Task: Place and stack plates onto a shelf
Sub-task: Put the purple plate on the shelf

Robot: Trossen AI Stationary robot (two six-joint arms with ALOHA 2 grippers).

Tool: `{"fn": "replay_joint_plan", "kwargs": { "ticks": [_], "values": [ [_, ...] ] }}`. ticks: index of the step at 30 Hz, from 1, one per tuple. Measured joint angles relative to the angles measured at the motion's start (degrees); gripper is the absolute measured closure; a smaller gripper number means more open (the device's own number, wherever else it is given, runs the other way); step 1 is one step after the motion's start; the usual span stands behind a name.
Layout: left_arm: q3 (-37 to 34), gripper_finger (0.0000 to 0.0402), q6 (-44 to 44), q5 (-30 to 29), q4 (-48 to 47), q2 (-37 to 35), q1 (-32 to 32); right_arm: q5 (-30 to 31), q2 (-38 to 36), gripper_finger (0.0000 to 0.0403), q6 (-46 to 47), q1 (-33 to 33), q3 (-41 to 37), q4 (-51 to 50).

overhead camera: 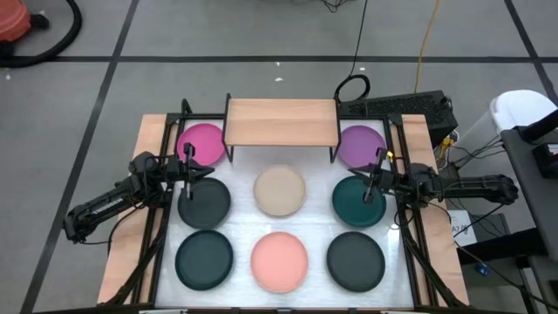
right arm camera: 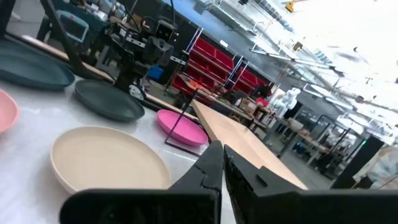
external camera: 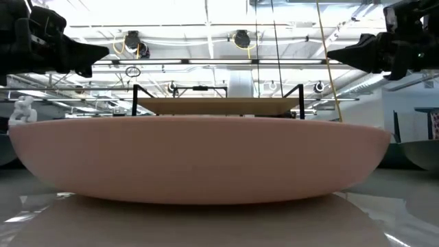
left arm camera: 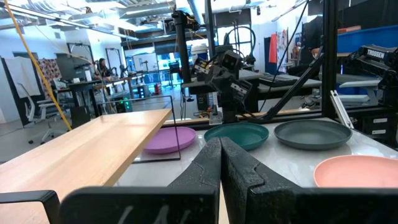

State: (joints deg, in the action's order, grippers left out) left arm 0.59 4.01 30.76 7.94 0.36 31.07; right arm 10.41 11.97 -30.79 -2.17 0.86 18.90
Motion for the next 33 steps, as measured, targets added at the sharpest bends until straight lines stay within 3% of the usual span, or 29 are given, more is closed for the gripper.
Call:
{"fn": "replay_joint_plan", "kwargs": {
  "ticks": [8, 14, 25, 33],
  "values": [
    [0.01, 0.0398, 0.0, -0.02, 0.02, 0.0, 0.0, -0.08, 0.0, 0.0403, 5.37, 0.02, -0.01, 0.15],
    [0.0, 0.0398, 0.0, -0.02, 0.01, 0.0, 0.02, 0.09, 0.02, 0.0403, 23.88, 0.01, -0.01, 1.74],
    [0.0, 0.0398, 0.0, -0.01, 0.0, 0.0, 0.01, 0.39, -0.01, 0.0403, 26.62, 0.0, -0.02, 14.28],
    [0.01, 0.0398, 0.0, 0.0, 0.0, 0.0, 0.0, 10.66, 3.34, 0.0403, 28.11, 0.0, 0.0, 12.32]
  ]
}}
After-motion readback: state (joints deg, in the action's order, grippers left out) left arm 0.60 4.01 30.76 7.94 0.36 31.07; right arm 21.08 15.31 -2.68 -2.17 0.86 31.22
